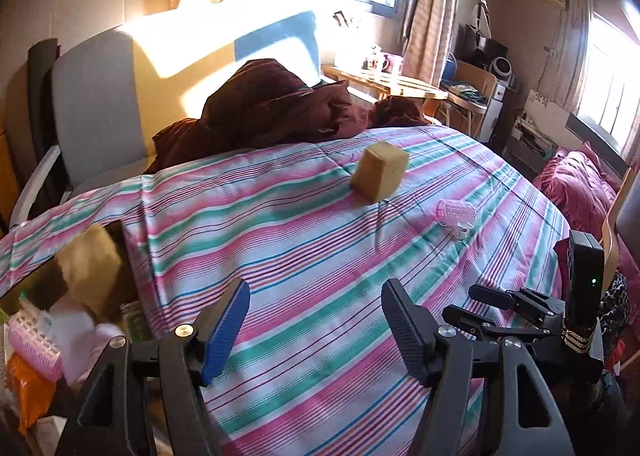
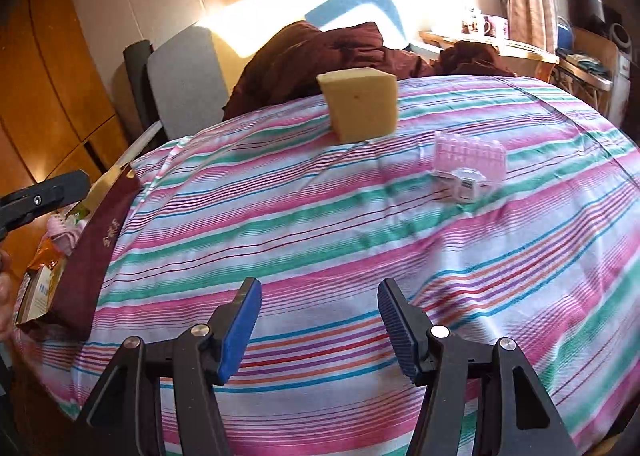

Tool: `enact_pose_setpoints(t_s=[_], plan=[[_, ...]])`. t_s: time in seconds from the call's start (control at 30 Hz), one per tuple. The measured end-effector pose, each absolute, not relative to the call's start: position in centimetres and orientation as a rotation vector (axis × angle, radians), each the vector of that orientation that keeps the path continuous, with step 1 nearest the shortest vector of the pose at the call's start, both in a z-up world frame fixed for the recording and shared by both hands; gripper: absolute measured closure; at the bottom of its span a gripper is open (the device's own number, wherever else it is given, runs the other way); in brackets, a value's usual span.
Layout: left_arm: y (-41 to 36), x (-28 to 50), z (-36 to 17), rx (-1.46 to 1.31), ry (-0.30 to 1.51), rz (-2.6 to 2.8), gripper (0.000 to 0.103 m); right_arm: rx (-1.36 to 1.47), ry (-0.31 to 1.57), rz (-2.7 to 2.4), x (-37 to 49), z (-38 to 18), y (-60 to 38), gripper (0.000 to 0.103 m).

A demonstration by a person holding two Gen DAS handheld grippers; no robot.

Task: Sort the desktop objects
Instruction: 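Move both tools back over the remaining sponge and roller, then grasp the yellow sponge with the left tool and lift it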

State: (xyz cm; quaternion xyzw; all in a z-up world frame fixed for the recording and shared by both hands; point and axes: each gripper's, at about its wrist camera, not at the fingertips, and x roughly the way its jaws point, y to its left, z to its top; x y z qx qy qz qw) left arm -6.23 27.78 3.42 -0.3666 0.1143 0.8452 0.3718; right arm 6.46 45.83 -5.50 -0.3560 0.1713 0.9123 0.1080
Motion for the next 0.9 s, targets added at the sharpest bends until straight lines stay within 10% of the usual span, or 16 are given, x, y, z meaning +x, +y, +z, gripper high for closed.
enact_pose_setpoints(t_s=[0.9], plan=[[47.8, -14.4, -0.5, -0.788, 0.689, 1.87, 0.026, -0.869, 0.676, 2.894, 6.5, -7.5, 47.2, 0.029]])
